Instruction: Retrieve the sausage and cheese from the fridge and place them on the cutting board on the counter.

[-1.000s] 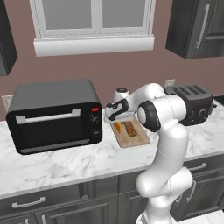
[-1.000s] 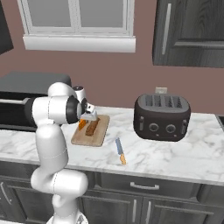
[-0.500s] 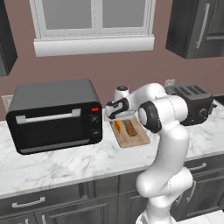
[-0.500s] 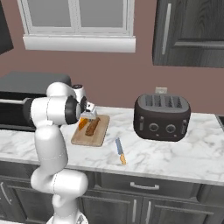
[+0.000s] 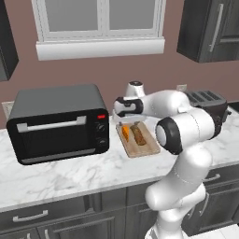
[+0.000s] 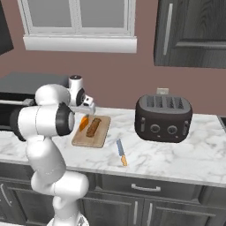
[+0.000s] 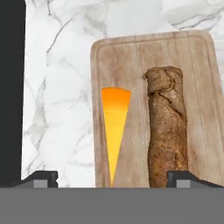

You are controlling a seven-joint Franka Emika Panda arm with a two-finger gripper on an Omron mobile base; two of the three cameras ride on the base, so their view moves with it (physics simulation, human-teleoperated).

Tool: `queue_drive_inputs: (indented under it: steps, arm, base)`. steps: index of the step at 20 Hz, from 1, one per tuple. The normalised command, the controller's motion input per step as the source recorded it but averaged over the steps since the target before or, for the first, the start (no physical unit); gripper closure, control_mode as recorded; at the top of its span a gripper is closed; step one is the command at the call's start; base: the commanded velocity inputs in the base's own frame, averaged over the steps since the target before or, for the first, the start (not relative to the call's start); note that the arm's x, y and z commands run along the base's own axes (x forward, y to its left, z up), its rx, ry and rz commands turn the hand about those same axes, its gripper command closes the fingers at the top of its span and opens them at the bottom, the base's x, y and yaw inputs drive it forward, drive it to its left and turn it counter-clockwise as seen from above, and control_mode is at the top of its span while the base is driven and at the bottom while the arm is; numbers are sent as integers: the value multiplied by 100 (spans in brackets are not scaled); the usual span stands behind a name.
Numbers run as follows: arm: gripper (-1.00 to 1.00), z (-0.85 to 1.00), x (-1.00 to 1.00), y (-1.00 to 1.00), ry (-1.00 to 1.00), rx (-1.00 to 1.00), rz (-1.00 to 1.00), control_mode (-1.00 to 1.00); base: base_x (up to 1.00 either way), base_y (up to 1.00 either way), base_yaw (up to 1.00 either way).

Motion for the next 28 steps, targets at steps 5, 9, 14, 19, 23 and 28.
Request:
queue_drive_inputs:
  steps: [5, 9, 14, 19, 23, 28]
  arm:
    - [-100, 18, -100, -35, -7, 1, 0, -100]
    - [-100, 61, -96, -20, -1, 0, 0, -100]
    - [-100, 75, -99, -9, 0, 0, 0, -100]
    - [-100, 76, -100, -2, 0, 0, 0, -100]
    - [-100, 38, -100, -1, -4, 0, 0, -100]
    - [-100, 4, -60, -1, -12, 1, 0, -100]
  base:
    - [0, 0, 0]
    - [0, 0, 0]
    - [0, 0, 0]
    - [0, 0, 0]
    - [0, 0, 0]
    - [0, 0, 0]
